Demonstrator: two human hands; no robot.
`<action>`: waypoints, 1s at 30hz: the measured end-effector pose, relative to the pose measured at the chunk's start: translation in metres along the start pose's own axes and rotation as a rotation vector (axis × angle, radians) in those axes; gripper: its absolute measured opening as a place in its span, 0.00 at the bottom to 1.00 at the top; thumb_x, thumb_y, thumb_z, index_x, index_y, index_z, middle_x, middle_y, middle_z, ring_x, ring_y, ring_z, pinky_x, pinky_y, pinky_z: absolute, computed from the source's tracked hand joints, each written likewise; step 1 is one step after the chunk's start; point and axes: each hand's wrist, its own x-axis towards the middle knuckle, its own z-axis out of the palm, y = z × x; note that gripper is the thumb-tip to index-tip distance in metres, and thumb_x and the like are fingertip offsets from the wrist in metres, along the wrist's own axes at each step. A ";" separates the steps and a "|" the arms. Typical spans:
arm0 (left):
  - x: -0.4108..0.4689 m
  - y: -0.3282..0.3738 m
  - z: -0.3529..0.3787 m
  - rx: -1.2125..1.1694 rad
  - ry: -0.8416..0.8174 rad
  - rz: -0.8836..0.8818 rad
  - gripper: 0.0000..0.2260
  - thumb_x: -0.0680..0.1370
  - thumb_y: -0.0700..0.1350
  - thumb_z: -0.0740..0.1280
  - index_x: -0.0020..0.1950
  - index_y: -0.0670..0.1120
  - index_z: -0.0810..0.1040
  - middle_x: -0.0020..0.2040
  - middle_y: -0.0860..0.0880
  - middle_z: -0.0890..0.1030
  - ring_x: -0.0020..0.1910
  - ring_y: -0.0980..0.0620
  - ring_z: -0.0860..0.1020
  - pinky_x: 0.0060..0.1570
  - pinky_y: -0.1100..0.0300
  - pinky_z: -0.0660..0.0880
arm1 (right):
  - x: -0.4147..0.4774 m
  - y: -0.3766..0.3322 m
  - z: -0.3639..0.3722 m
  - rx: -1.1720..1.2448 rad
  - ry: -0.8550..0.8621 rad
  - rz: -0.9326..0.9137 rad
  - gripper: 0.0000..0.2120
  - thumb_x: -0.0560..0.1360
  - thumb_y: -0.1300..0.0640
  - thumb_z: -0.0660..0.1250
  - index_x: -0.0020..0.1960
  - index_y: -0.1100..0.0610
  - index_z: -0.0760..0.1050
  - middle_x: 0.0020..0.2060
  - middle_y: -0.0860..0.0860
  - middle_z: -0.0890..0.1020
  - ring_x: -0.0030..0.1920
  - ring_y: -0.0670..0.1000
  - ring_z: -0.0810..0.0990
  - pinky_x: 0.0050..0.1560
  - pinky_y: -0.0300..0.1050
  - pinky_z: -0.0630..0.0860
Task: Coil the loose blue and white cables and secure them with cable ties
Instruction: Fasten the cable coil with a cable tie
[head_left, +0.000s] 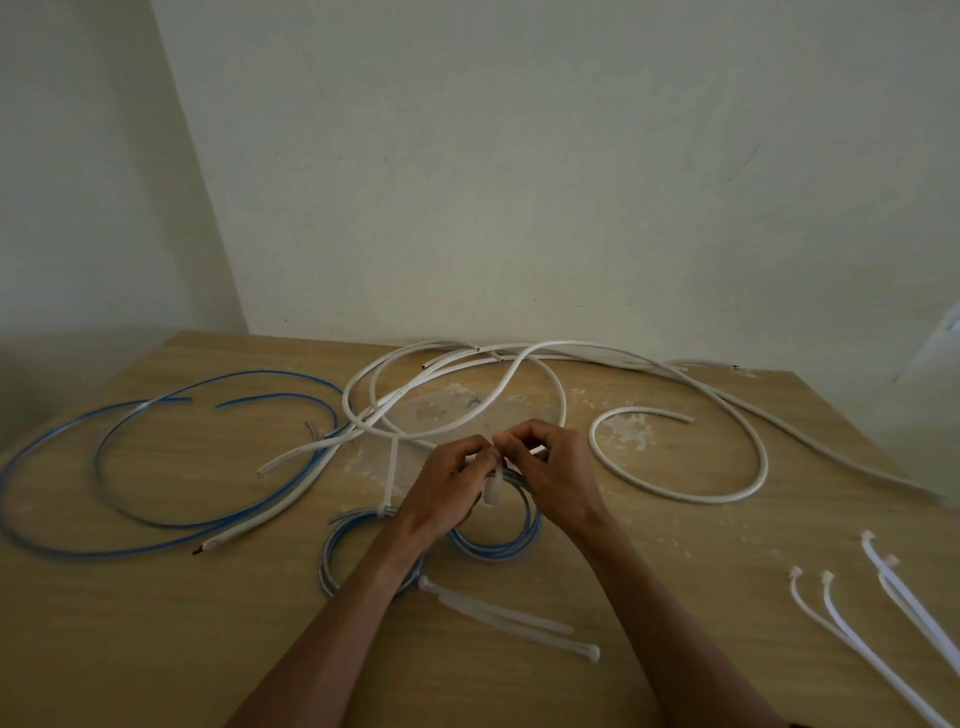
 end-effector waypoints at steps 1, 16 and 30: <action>0.000 -0.001 0.001 -0.022 -0.002 -0.011 0.14 0.84 0.53 0.61 0.46 0.47 0.81 0.25 0.53 0.67 0.22 0.55 0.63 0.26 0.60 0.61 | 0.000 0.000 0.000 -0.017 0.017 -0.013 0.04 0.79 0.56 0.71 0.46 0.51 0.84 0.38 0.45 0.85 0.39 0.46 0.84 0.39 0.40 0.80; -0.005 0.008 0.008 -0.012 -0.009 -0.034 0.13 0.82 0.46 0.64 0.38 0.46 0.77 0.24 0.57 0.68 0.21 0.58 0.62 0.23 0.65 0.60 | 0.006 -0.008 -0.017 0.064 0.287 0.082 0.07 0.80 0.52 0.68 0.45 0.51 0.81 0.38 0.46 0.84 0.40 0.42 0.81 0.41 0.32 0.76; -0.002 0.004 0.008 -0.048 0.045 0.015 0.16 0.84 0.46 0.61 0.37 0.47 0.74 0.23 0.57 0.67 0.21 0.60 0.64 0.25 0.69 0.63 | -0.005 -0.006 0.003 -0.003 0.094 -0.048 0.04 0.82 0.59 0.66 0.50 0.59 0.78 0.37 0.50 0.83 0.37 0.48 0.85 0.39 0.44 0.83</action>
